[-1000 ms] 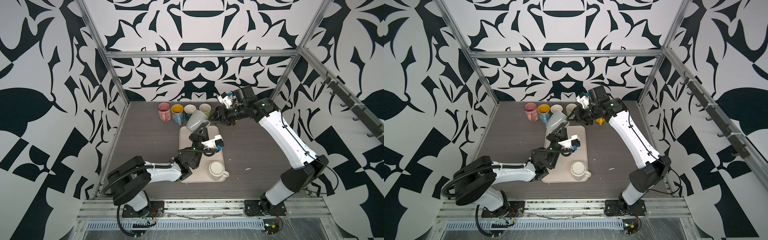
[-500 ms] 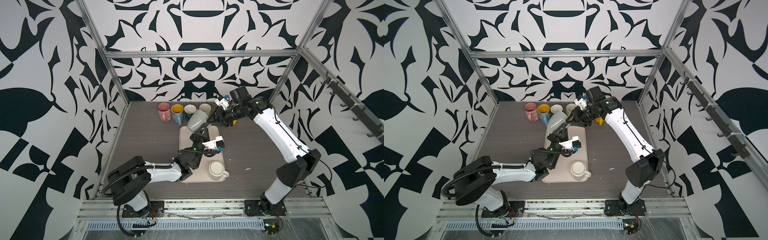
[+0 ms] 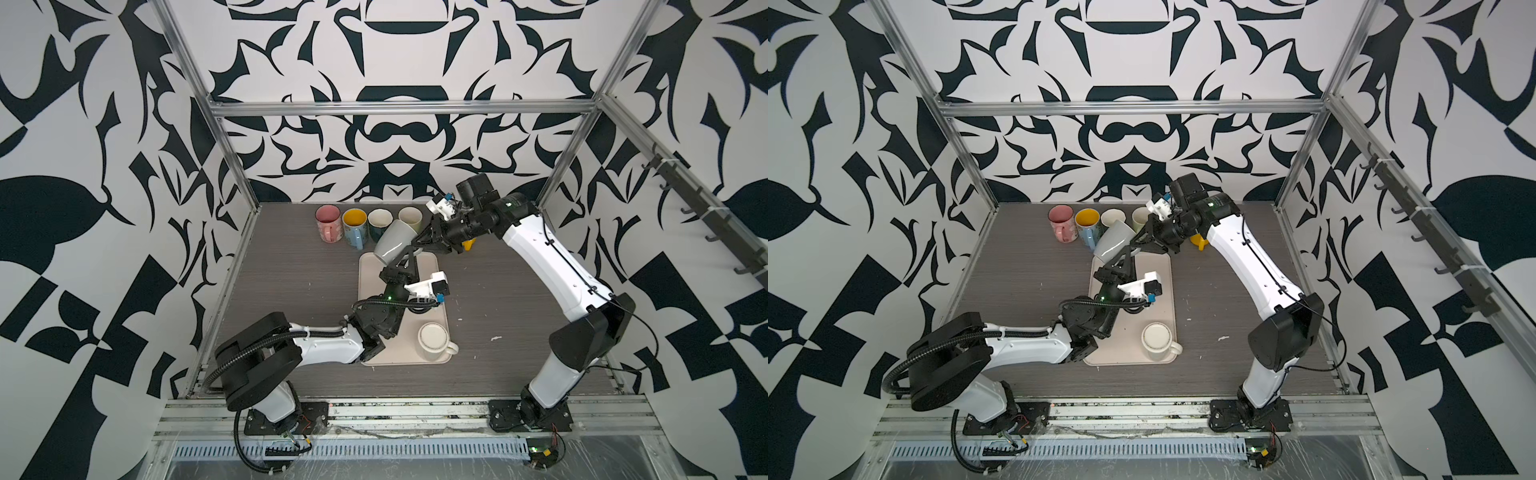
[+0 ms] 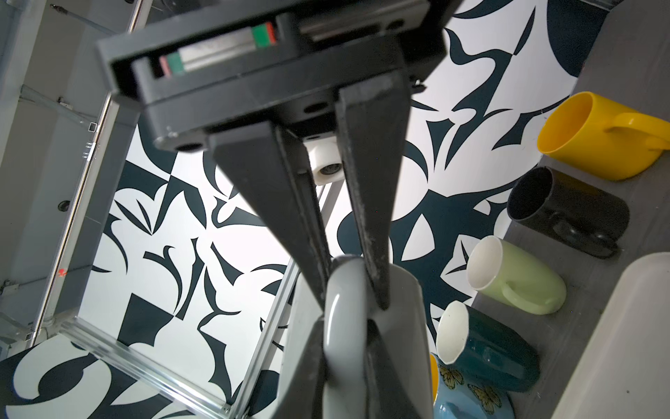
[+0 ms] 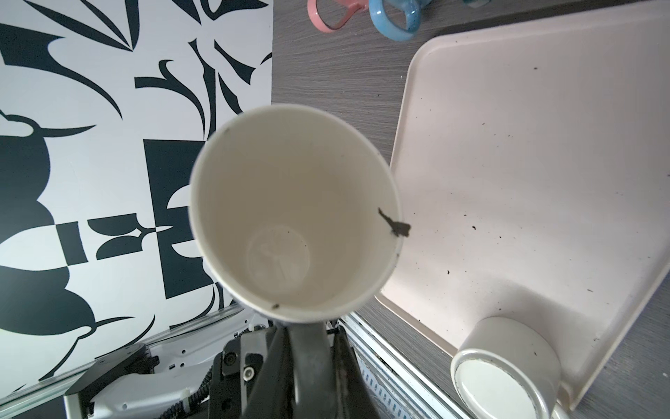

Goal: Turn the mug right side up
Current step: 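Grasp the grey mug's handle with the right gripper while the left gripper holds it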

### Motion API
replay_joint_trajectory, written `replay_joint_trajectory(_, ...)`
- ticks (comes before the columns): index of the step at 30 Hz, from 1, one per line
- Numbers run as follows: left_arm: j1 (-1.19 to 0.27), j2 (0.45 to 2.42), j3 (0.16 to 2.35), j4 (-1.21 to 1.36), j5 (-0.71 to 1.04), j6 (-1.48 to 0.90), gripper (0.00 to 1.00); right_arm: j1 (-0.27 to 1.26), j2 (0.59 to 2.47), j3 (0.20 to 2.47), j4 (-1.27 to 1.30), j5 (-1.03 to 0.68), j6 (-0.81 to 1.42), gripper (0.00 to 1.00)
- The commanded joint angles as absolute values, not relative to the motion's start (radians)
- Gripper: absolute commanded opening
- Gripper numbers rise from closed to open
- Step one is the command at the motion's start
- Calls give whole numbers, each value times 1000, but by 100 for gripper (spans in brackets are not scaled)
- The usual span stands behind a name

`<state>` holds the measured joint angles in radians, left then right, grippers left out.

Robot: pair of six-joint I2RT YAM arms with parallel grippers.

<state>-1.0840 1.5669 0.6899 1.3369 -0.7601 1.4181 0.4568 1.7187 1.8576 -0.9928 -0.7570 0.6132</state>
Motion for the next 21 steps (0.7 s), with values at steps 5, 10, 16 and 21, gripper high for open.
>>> replay_joint_trajectory(5, -1091, 1577, 733, 1442, -732, 1443, 0, 462, 1685, 1822, -963, -787, 627, 0)
replay_joint_trajectory(10, -1091, 1590, 746, 1442, -753, 1449, 0, 463, 1652, 1785, -940, -766, 623, 0)
replay_joint_trajectory(16, -1091, 1602, 764, 1441, -787, 1454, 14, 463, 1596, 1722, -877, -732, 632, 0)
replay_joint_trajectory(21, -1091, 1607, 769, 1442, -806, 1453, 29, 463, 1558, 1666, -799, -716, 660, 0)
